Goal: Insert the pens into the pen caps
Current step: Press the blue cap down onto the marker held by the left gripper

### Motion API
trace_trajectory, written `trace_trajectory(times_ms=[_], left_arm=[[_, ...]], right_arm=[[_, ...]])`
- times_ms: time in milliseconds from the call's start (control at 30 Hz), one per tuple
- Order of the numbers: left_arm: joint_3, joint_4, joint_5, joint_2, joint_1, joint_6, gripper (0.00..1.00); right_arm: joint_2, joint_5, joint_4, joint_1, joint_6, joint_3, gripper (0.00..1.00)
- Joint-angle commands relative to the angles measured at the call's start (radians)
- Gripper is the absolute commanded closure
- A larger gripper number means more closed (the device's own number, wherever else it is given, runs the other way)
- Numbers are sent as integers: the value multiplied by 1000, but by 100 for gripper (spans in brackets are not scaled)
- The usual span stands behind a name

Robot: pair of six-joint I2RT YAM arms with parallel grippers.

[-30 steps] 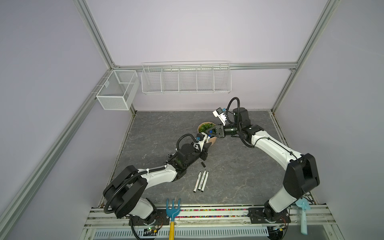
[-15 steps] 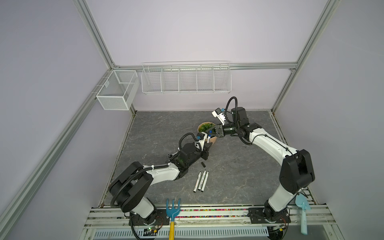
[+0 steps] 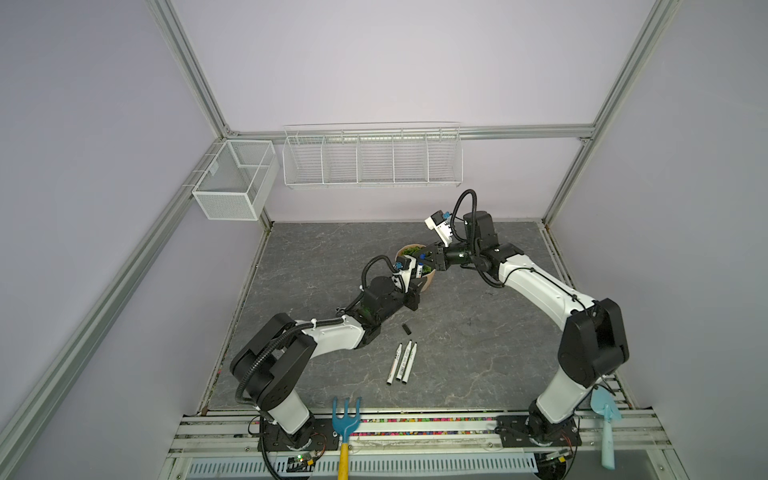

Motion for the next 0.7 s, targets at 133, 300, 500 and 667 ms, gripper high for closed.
trace_trajectory(times_ms=[133, 300, 500, 667], left_arm=[[226, 344, -90, -49, 126, -74, 100], [284, 319, -63, -66, 153, -25, 100], [332, 342, -45, -77, 173, -2, 100], [388, 353, -25, -86, 199, 2, 100]], right_arm=[[46, -144, -360, 75, -58, -104, 93], [35, -163, -384, 91, -92, -128, 93], [36, -157, -436, 110, -146, -143, 93], [42, -154, -452, 111, -161, -140, 94]])
